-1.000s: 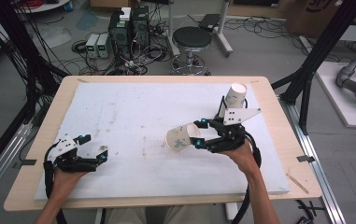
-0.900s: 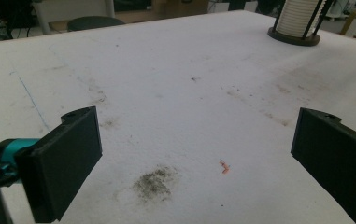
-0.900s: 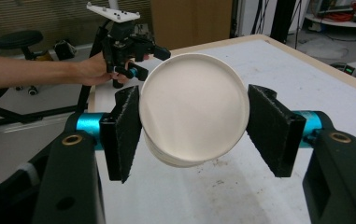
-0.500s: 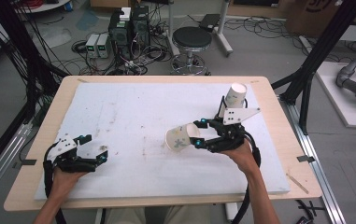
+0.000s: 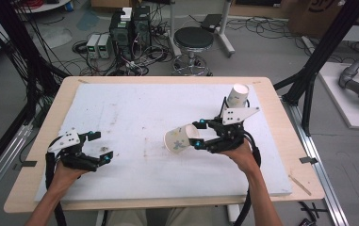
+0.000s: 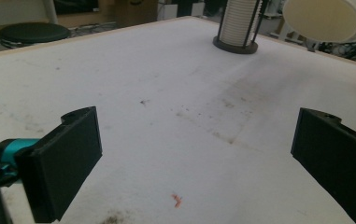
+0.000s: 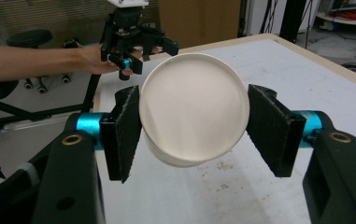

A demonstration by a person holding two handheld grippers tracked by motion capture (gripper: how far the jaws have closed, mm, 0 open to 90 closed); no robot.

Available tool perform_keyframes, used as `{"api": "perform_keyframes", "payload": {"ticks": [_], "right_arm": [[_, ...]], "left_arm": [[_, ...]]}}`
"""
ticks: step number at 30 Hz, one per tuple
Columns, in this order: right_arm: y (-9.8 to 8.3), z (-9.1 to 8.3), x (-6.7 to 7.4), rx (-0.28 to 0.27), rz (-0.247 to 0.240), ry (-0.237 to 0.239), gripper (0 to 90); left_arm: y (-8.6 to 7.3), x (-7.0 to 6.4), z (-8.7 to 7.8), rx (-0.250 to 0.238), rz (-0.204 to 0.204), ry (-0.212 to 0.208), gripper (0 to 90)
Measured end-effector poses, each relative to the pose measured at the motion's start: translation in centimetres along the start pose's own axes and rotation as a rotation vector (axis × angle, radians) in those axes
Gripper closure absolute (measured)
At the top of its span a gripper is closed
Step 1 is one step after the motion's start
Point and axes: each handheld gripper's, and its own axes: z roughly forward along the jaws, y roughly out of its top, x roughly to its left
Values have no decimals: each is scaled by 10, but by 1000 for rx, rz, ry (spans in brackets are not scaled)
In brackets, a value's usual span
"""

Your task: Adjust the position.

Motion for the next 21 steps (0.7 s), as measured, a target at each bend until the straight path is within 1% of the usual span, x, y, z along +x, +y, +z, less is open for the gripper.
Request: {"api": "perform_keyframes", "payload": {"ticks": [10, 13, 15, 17, 19, 20, 21], "right_arm": [[6, 10, -1, 7, -6, 29, 386], [8, 15, -2, 4, -13, 42, 386], [9, 16, -1, 8, -13, 44, 385], [11, 19, -1, 7, -16, 56, 385], [12, 21, 0, 5, -15, 64, 385], [12, 22, 0, 4, -15, 66, 385], [13, 23, 0, 6, -15, 68, 385]], "left_arm": [[28, 3, 14, 2, 28, -142, 18], [34, 2, 18, -1, 22, -185, 18], [38, 2, 21, 5, 18, -214, 18], [42, 0, 24, 10, 20, -242, 18], [45, -2, 28, 12, 18, -279, 18], [47, -5, 33, 8, 20, -312, 18], [47, -5, 33, 8, 20, -312, 18]]}}
